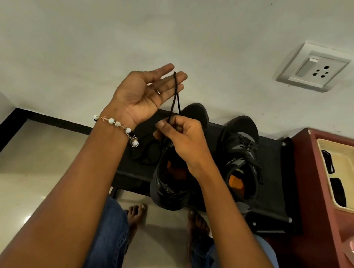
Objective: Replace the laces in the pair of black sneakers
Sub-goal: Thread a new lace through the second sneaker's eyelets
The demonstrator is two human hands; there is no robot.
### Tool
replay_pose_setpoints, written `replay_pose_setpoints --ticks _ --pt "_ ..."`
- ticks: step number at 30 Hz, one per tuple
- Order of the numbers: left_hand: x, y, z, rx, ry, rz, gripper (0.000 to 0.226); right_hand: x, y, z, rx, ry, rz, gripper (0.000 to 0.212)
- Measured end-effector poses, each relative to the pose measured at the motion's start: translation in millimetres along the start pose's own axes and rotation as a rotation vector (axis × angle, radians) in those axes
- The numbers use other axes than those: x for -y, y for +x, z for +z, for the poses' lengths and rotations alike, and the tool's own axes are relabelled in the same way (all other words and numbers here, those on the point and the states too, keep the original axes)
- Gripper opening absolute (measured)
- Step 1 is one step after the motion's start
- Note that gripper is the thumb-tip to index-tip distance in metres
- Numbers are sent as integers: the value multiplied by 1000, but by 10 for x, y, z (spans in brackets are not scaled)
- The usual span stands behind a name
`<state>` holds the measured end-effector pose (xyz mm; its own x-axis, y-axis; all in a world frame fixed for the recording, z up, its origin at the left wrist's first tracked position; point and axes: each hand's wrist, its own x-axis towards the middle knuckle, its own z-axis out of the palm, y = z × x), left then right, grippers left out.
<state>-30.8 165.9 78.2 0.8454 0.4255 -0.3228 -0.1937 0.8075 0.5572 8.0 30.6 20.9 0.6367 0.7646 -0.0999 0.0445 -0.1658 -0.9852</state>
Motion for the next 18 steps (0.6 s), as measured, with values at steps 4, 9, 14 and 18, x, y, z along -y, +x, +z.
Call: replay_pose_setpoints --ticks 4,9,14,18 --pt "9 190 -247 -142 -69 125 38 129 -64 -261 81 21 7 25" --pt "163 399 -517 -332 256 142 52 122 -46 -636 -189 173 -18 22" --pt "371 342 -466 -167 1301 187 28 18 11 -724 -373 35 -26 29" --pt "478 257 -273 219 1230 156 26 -36 60 -605 -262 -65 -33 28"
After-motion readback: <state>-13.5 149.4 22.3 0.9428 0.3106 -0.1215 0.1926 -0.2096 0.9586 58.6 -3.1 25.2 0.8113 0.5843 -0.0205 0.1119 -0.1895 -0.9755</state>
